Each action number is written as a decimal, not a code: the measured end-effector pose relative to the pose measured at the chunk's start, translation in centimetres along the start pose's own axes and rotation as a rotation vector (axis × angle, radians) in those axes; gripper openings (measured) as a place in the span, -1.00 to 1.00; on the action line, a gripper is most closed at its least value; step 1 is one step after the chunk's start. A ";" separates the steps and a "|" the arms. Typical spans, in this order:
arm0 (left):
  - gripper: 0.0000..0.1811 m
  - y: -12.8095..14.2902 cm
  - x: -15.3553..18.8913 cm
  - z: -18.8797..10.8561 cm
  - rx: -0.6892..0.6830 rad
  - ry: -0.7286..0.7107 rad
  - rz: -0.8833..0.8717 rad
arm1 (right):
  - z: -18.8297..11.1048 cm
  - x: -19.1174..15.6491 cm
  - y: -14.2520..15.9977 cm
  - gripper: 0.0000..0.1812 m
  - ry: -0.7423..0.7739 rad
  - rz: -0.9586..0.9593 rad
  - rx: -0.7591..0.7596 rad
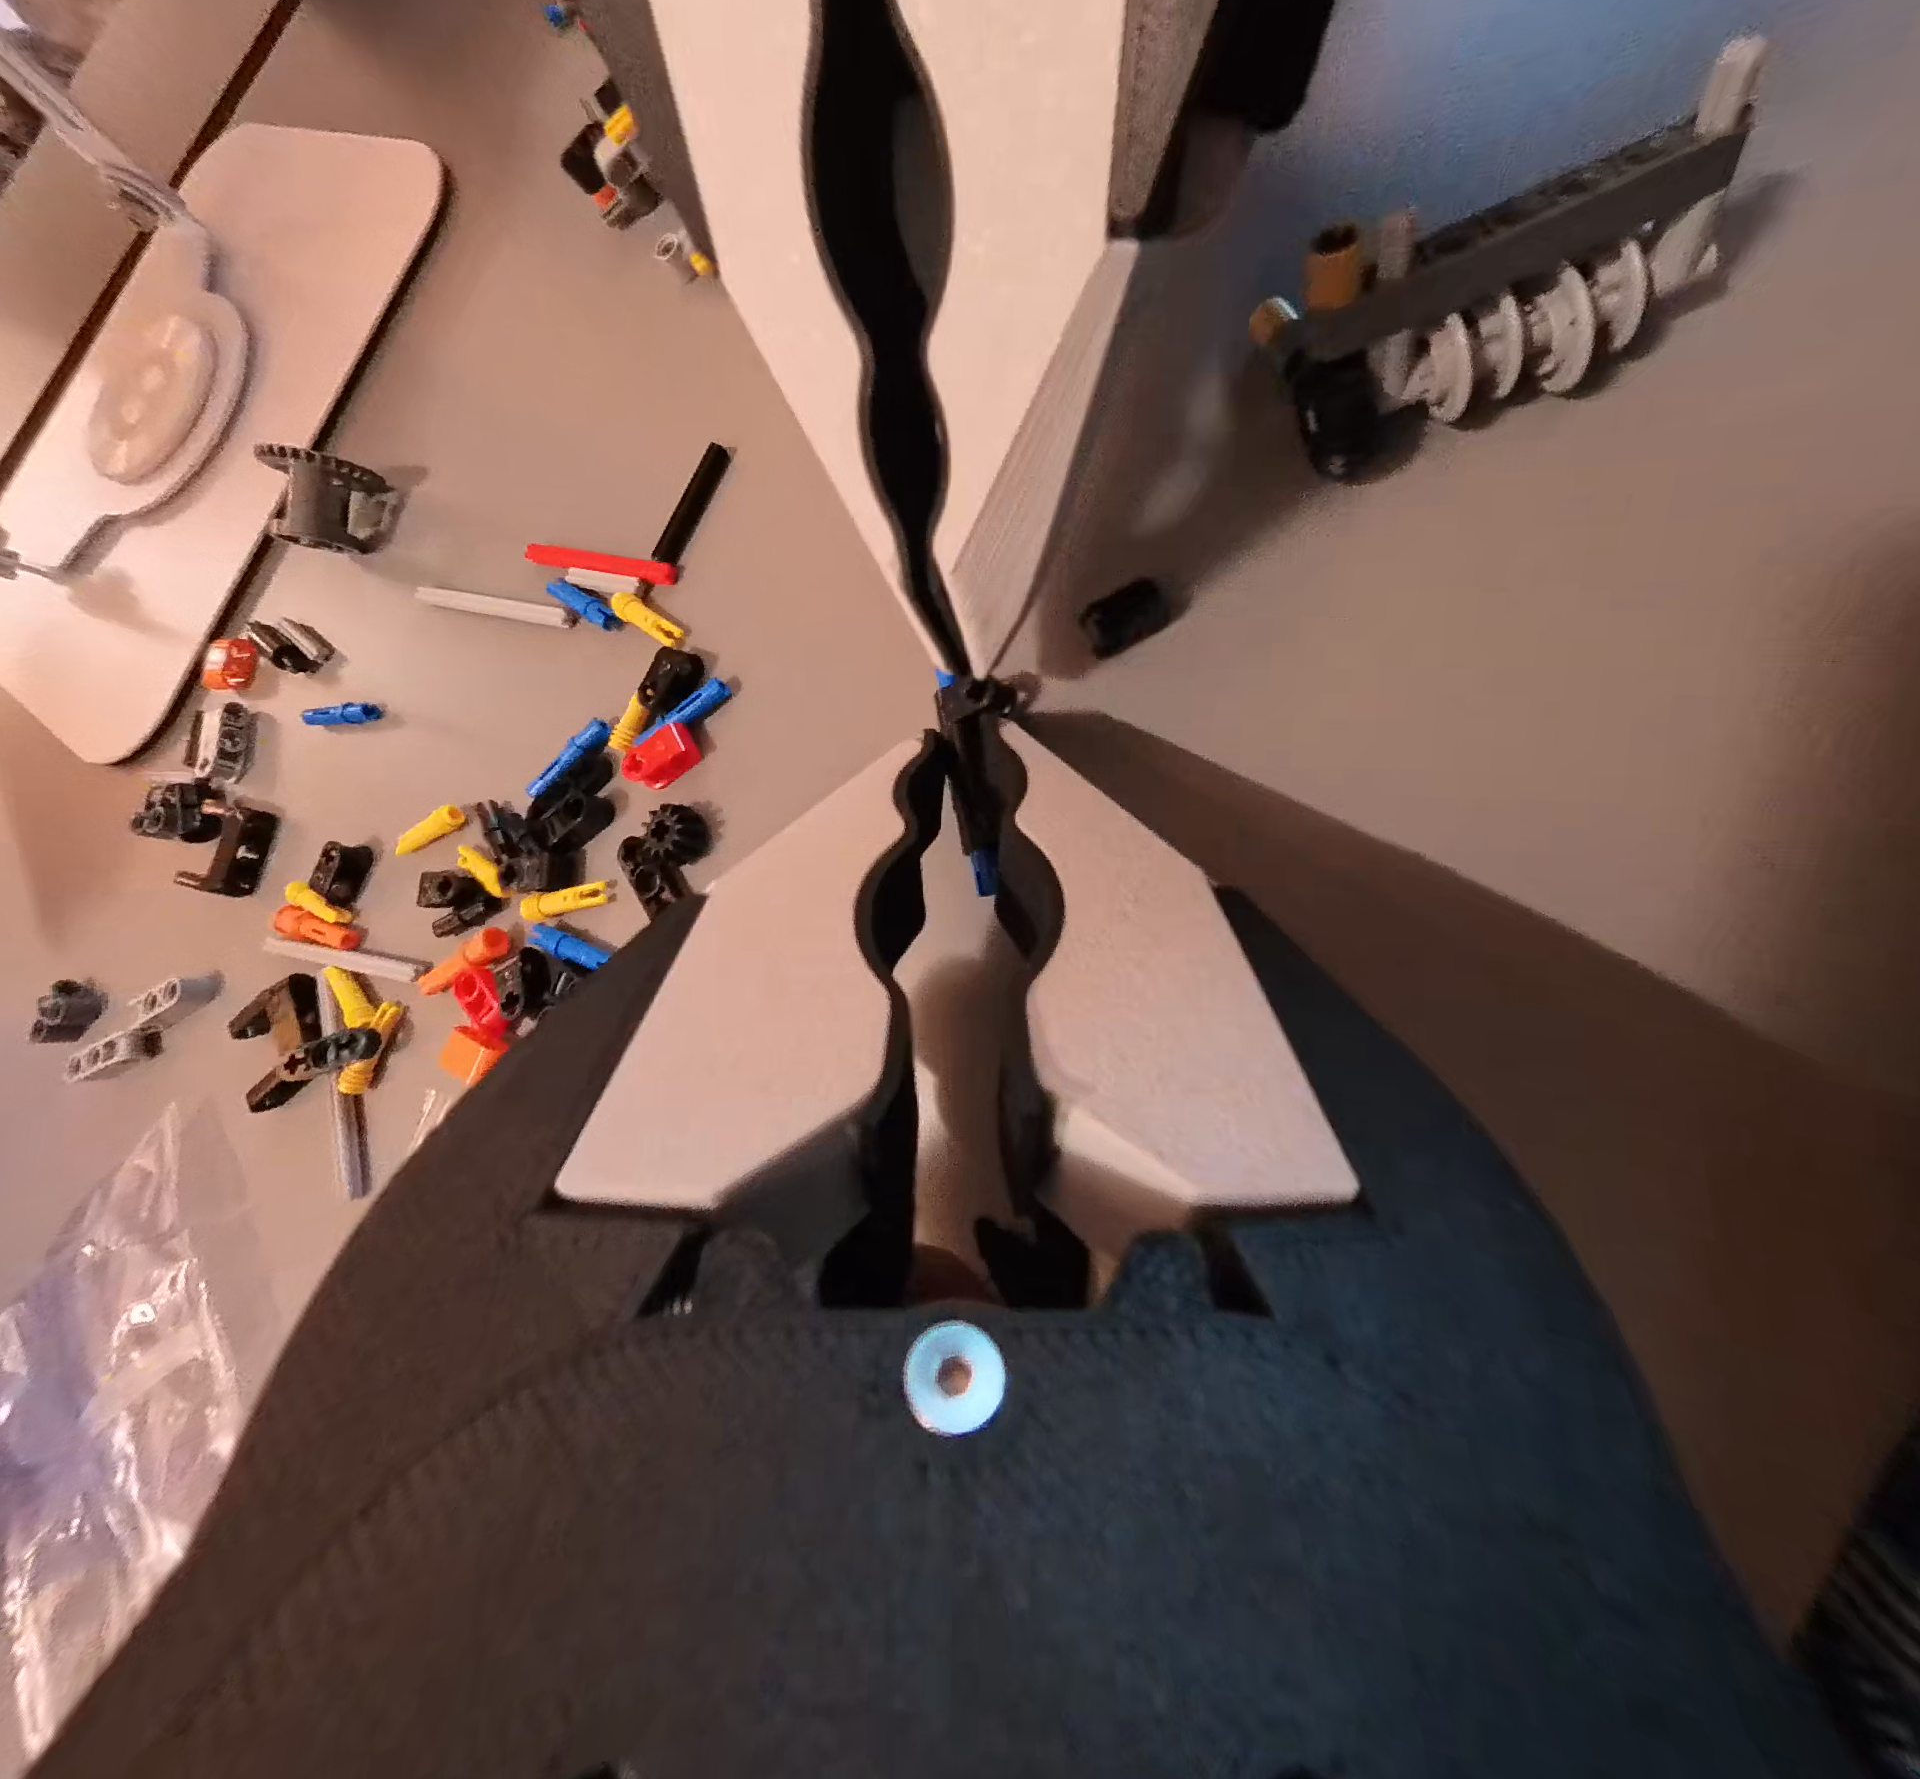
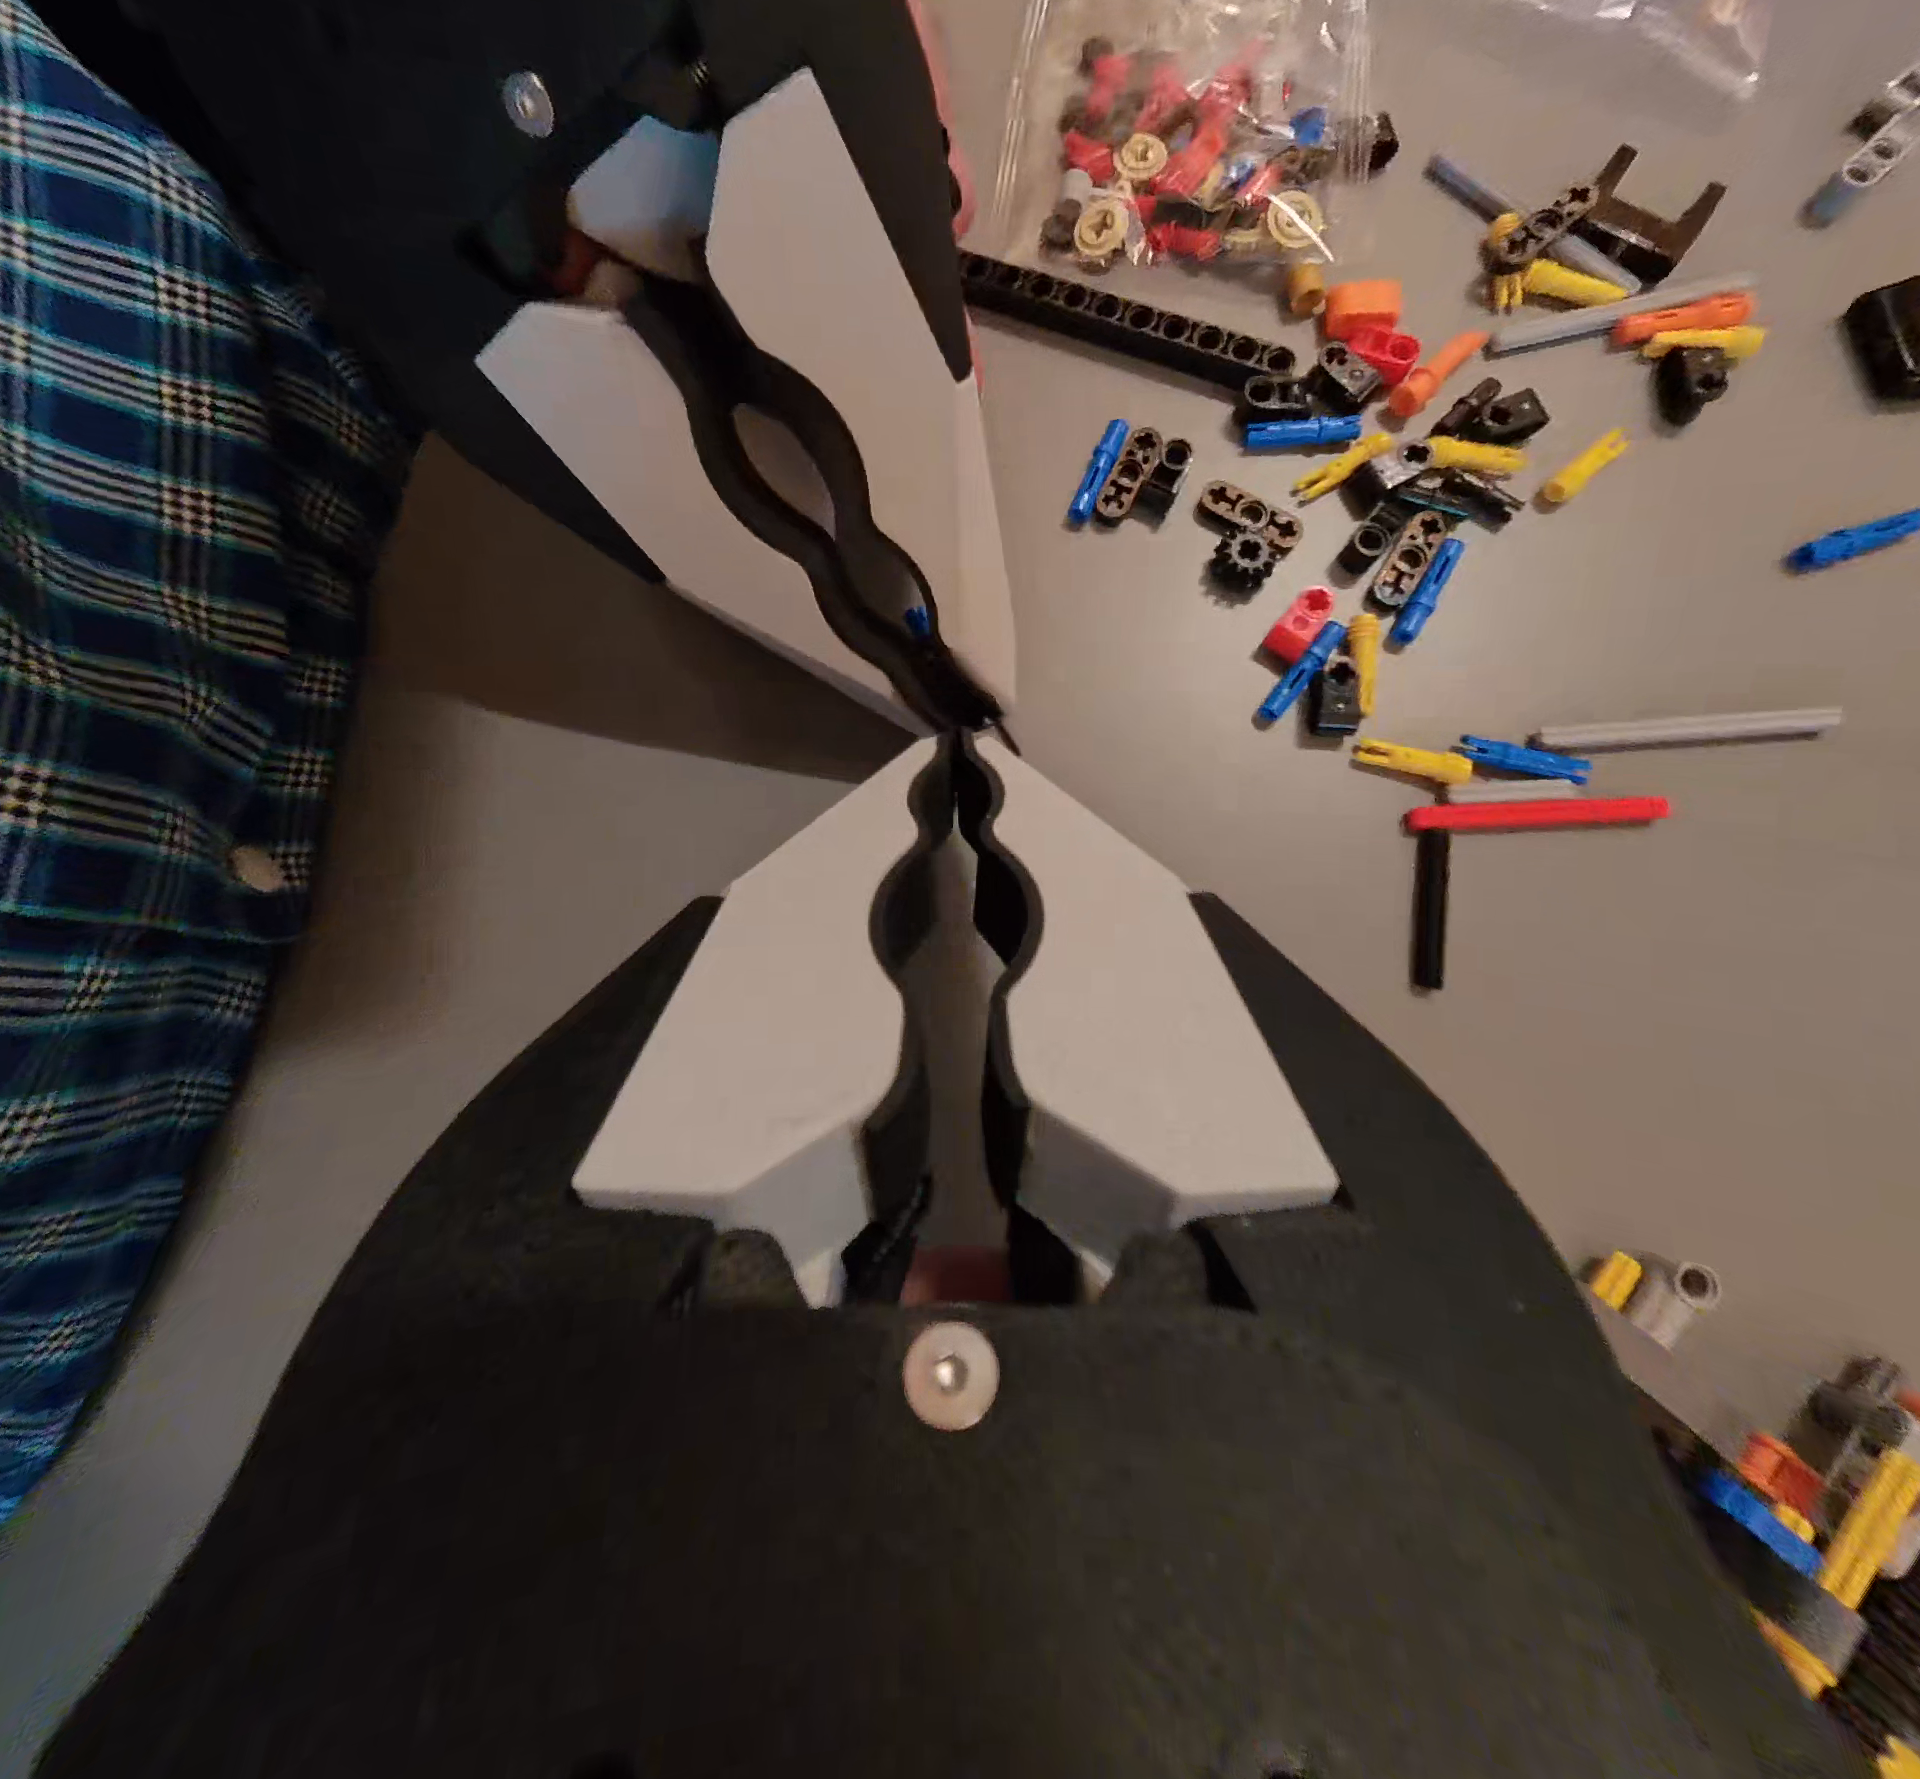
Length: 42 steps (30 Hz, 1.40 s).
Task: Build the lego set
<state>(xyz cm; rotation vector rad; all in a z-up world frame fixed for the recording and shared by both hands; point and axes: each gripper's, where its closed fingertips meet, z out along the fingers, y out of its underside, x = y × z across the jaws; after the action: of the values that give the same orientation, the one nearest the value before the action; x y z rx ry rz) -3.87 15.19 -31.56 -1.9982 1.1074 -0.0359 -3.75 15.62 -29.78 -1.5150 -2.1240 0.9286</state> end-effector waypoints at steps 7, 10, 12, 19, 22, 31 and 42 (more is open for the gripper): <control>-0.95 -0.1 0.0 0.0 0.005 0.010 -0.006 | -1.0 0.6 0.7 -1.00 0.023 0.001 -0.022; -0.94 -0.1 0.0 0.0 0.003 0.018 -0.015 | -1.4 -0.2 1.6 -0.95 0.005 0.034 -0.067; -0.95 -0.1 0.0 0.0 0.003 0.014 -0.014 | -1.5 -1.1 2.0 -0.82 -0.019 0.071 -0.100; -0.94 0.0 -0.1 -0.2 0.001 0.003 -0.005 | -0.3 -1.6 2.4 -0.89 0.049 0.067 -0.213; -0.95 0.1 0.0 -0.4 0.002 0.002 -0.001 | 0.0 -1.2 2.7 -0.95 0.058 0.068 -0.224; -0.95 0.1 0.0 -0.6 0.007 0.008 0.012 | -0.4 0.7 2.0 -0.94 0.110 0.133 -0.126; -0.95 0.0 -0.2 -0.6 0.009 0.000 0.027 | -1.2 1.6 1.7 -0.91 0.180 0.124 -0.111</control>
<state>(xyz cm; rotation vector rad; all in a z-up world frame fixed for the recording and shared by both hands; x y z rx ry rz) -4.23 14.97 -31.10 -1.9747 1.1321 -0.0262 -2.39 17.81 -30.27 -1.7322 -2.0008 0.6941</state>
